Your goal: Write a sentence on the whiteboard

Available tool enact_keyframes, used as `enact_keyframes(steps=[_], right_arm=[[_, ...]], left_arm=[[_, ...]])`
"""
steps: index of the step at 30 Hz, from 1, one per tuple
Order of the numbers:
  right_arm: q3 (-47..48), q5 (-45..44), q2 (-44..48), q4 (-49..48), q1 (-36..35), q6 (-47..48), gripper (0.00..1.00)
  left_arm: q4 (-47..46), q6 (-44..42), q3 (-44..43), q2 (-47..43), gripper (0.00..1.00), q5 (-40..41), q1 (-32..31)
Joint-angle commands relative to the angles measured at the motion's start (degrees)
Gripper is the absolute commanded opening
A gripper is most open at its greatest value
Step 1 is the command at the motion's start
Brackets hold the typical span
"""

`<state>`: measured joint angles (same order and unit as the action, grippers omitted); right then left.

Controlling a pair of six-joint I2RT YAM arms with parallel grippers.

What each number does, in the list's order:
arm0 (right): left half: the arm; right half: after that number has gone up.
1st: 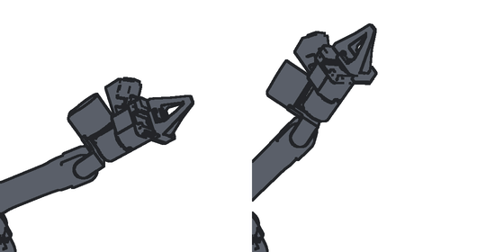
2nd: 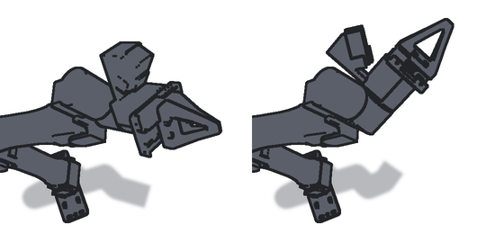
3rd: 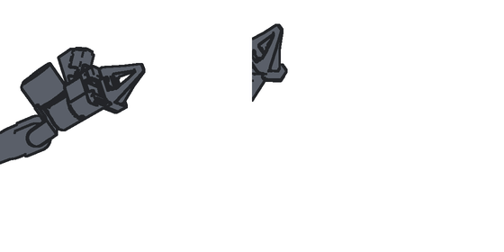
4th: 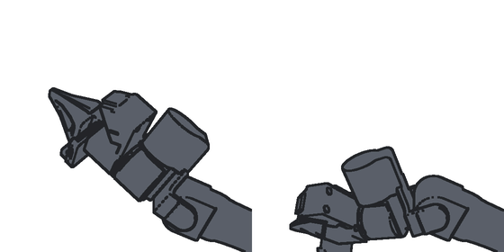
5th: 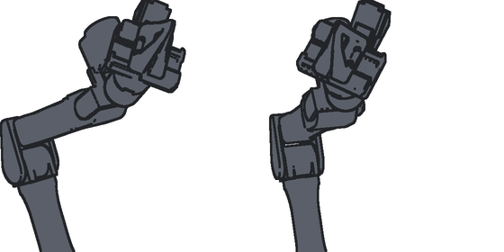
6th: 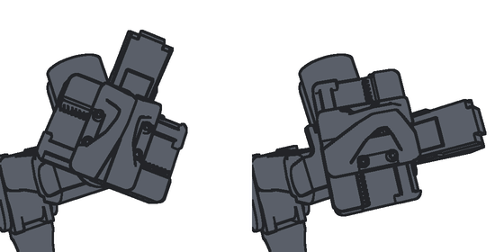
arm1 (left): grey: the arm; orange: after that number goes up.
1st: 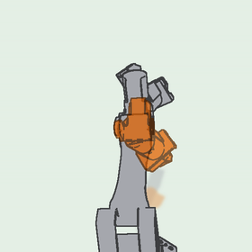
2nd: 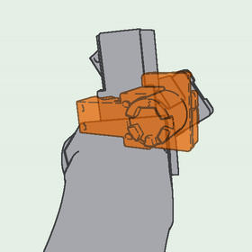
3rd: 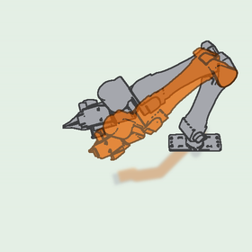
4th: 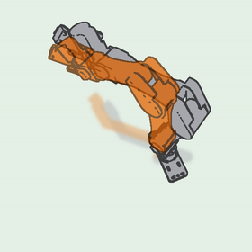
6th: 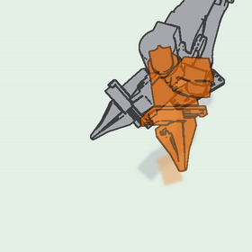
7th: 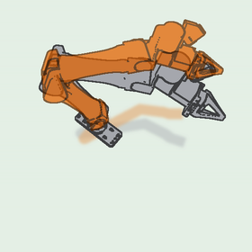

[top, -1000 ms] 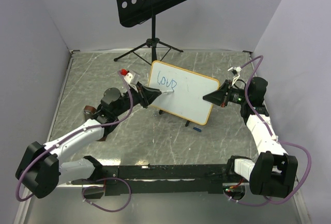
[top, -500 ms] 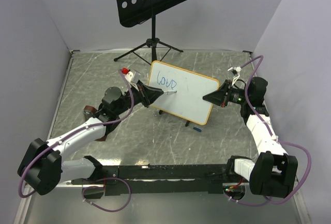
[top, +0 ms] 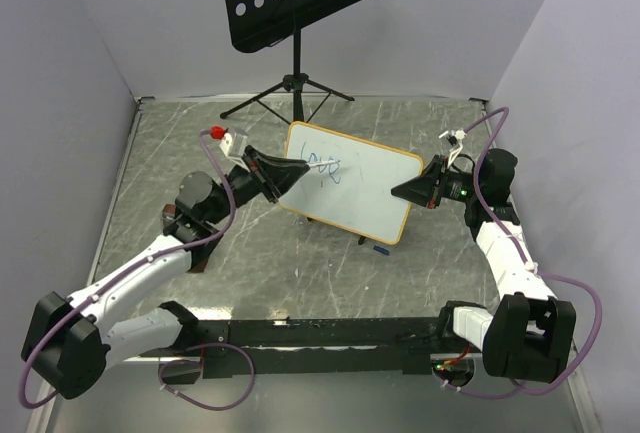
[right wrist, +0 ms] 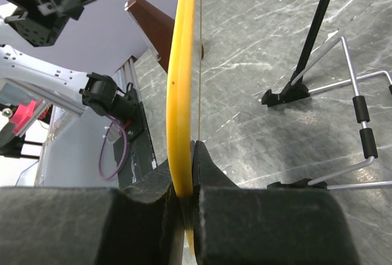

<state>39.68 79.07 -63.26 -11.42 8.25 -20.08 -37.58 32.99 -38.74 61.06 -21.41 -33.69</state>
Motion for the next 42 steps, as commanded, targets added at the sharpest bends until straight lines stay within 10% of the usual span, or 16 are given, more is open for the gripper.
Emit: enact_keyframes(steps=[1,42], right_arm=[[0.48,2.67,1.21,-4.22,-0.17,0.12,0.0],[1.01,2.41,0.6,-2.64,-0.25,1.71,0.0]], left_arm=[[-3.29,3.22,-2.31,-2.96,0.01,-0.48,0.29],[2.95,2.69,8.6,-14.91,0.01,5.94,-4.28]])
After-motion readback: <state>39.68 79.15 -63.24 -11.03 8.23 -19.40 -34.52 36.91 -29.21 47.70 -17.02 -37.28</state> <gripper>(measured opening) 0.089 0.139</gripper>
